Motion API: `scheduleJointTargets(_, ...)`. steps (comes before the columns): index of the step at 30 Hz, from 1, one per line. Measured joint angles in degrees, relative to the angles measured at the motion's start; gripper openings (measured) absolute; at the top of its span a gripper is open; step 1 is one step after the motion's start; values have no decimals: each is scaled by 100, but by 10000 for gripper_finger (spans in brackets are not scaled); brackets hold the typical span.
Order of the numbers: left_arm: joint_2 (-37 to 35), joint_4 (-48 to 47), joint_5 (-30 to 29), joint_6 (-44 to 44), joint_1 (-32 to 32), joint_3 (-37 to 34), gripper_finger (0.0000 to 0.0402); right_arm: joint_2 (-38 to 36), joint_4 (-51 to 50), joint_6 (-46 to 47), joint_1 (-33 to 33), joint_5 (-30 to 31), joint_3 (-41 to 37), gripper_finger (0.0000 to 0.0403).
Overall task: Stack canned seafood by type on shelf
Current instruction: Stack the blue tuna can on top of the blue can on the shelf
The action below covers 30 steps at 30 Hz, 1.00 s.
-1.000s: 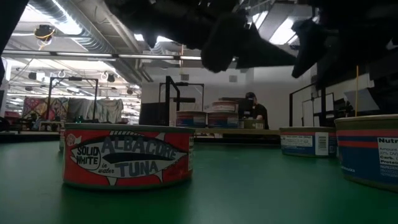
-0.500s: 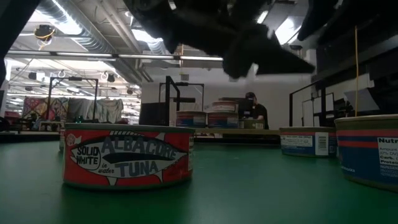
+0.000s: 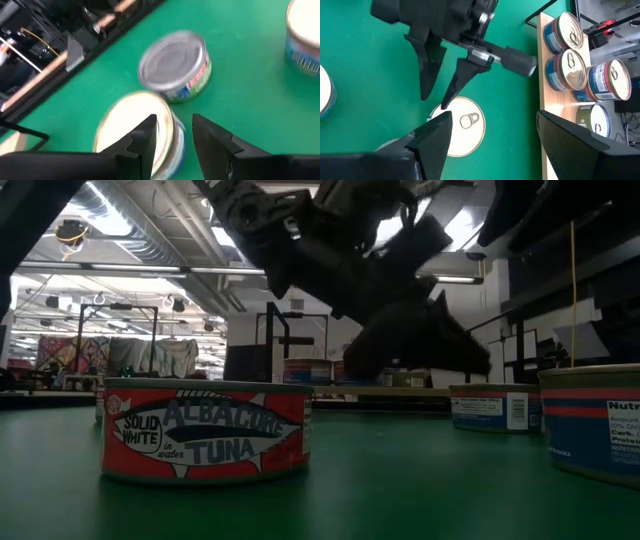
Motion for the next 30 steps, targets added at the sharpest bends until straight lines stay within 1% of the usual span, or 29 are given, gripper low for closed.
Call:
scheduleJointTargets(13,142,-44,-22,56,192,-6,120,0,47,-2,0,0,-2,287)
scheduleJointTargets(17,142,-182,-28,311,229,-6,118,0,49,-2,0,0,-4,287)
scheduleJointTargets(20,132,-328,-55,541,232,4,100,0,54,-2,0,0,-4,287)
scheduleJointTargets(28,116,-441,-343,962,216,14,27,0,63,-2,0,-5,-4,287)
scheduleJointTargets(30,114,-439,-365,973,219,14,10,0,92,-2,0,-103,-4,287)
